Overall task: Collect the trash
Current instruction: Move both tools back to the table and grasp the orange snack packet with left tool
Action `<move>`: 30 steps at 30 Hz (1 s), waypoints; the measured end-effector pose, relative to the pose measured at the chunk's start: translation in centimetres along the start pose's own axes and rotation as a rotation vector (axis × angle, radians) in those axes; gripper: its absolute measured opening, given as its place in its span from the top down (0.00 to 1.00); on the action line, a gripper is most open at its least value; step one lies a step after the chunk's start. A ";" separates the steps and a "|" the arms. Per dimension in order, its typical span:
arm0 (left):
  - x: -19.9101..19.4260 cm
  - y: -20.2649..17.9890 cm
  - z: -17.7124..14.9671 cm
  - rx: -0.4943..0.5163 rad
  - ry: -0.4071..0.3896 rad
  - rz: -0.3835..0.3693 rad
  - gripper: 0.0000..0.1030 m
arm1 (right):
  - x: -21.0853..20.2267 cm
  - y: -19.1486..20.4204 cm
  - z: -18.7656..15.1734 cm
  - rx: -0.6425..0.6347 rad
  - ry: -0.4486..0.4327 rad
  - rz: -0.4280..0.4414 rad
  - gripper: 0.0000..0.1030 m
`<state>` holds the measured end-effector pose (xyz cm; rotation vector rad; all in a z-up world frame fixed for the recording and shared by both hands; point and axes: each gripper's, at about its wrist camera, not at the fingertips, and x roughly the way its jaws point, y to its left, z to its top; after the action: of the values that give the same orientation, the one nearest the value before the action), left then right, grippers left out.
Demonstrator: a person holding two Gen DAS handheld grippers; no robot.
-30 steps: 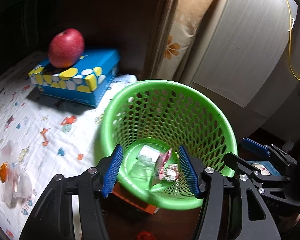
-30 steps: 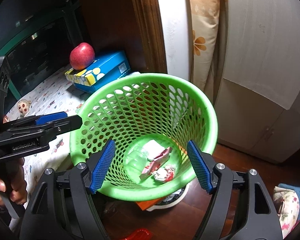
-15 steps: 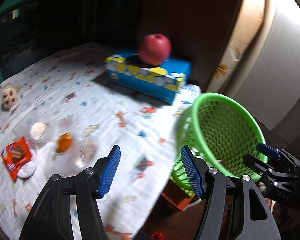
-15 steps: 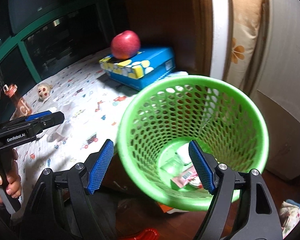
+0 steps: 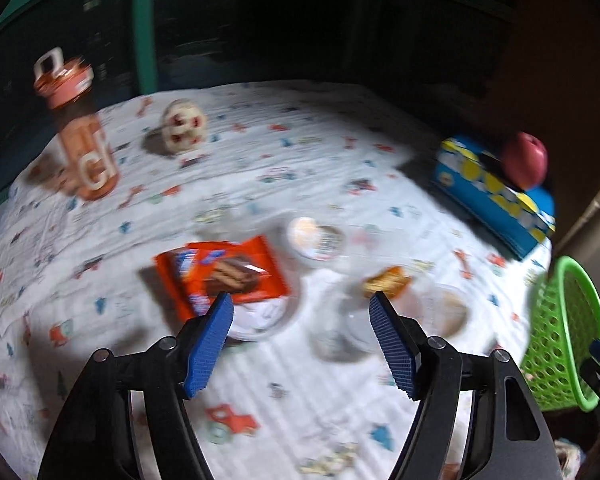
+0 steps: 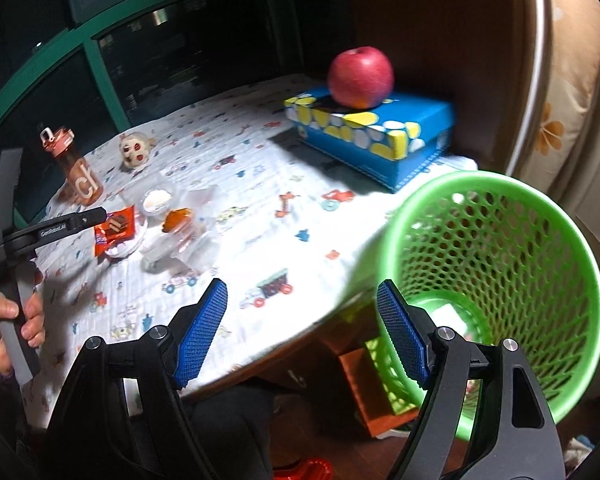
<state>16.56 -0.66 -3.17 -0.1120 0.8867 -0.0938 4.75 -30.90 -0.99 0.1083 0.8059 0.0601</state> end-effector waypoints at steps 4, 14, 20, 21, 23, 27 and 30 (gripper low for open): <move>1.9 4.4 0.5 -0.087 0.029 0.025 0.34 | 1.3 2.4 1.0 -0.039 0.010 0.031 0.25; 6.6 7.4 0.9 -0.129 0.112 -0.027 0.34 | 5.3 7.2 3.5 -0.126 0.046 0.090 0.25; 8.1 7.7 1.0 -0.149 0.128 -0.087 0.41 | 8.2 9.7 4.9 -0.166 0.082 0.126 0.26; 8.2 7.8 1.0 -0.148 0.128 -0.096 0.44 | 8.7 10.3 5.1 -0.177 0.086 0.130 0.26; 8.3 7.8 1.0 -0.150 0.131 -0.113 0.53 | 9.6 11.4 5.4 -0.200 0.097 0.141 0.29; 8.2 7.9 1.0 -0.146 0.120 -0.126 0.63 | 11.2 13.3 5.7 -0.239 0.121 0.158 0.32; 8.1 8.2 1.0 -0.148 0.116 -0.138 0.75 | 12.6 14.6 5.8 -0.264 0.140 0.165 0.35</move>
<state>22.77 6.47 -9.90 -0.3087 1.0016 -0.1641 17.45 -15.67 -4.30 -0.0800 0.9206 0.3319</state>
